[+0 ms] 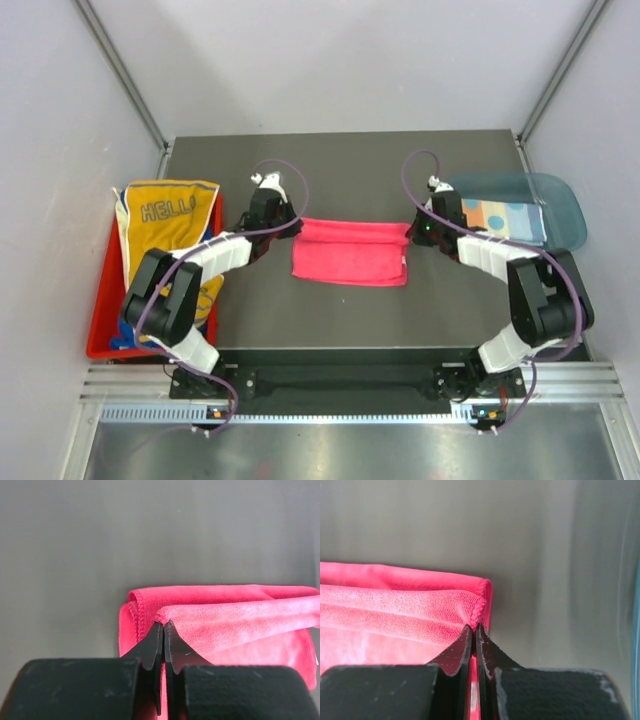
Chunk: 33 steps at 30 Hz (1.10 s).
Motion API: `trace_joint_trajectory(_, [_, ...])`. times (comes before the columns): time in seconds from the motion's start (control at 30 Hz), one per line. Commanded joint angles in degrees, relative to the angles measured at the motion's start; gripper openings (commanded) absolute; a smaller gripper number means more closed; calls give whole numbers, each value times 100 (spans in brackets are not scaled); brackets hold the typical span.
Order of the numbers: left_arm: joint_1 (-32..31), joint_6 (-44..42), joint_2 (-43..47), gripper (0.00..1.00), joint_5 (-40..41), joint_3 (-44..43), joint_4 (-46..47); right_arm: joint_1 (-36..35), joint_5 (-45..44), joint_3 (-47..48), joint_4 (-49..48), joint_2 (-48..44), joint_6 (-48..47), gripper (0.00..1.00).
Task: Fold and stack the towels
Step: Fold the towel
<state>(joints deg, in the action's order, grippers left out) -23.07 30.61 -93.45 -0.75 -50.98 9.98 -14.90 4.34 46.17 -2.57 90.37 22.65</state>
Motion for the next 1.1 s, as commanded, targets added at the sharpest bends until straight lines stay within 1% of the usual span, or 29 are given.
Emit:
trace_joint_trajectory(0.0, [-127,77,441,0,391,220,136,-48,-38,-248,-236,-546,169,0])
trace_joint_trajectory(0.17, [-312,147,845,0,646,492,-48,-128,-30,-749,-218,-1091,248,0])
trace_joint_trajectory(0.43, [-338,217,1197,0,805,730,-285,-391,-152,-961,2,-1548,327,0])
trace_joint_trajectory(0.6, [-347,208,1268,0,717,791,-374,-514,-258,-1022,98,-1575,415,0])
trace_joint_trajectory(0.87, [-347,287,1110,0,445,949,-391,-655,-363,-987,239,-1496,450,0])
trace_joint_trajectory(0.93, [-365,314,1092,0,436,1011,-383,-690,-399,-970,423,-1478,450,0])
trace_joint_trajectory(1.07, [-391,332,1153,0,462,1108,-391,-734,-407,-1022,441,-1531,459,0])
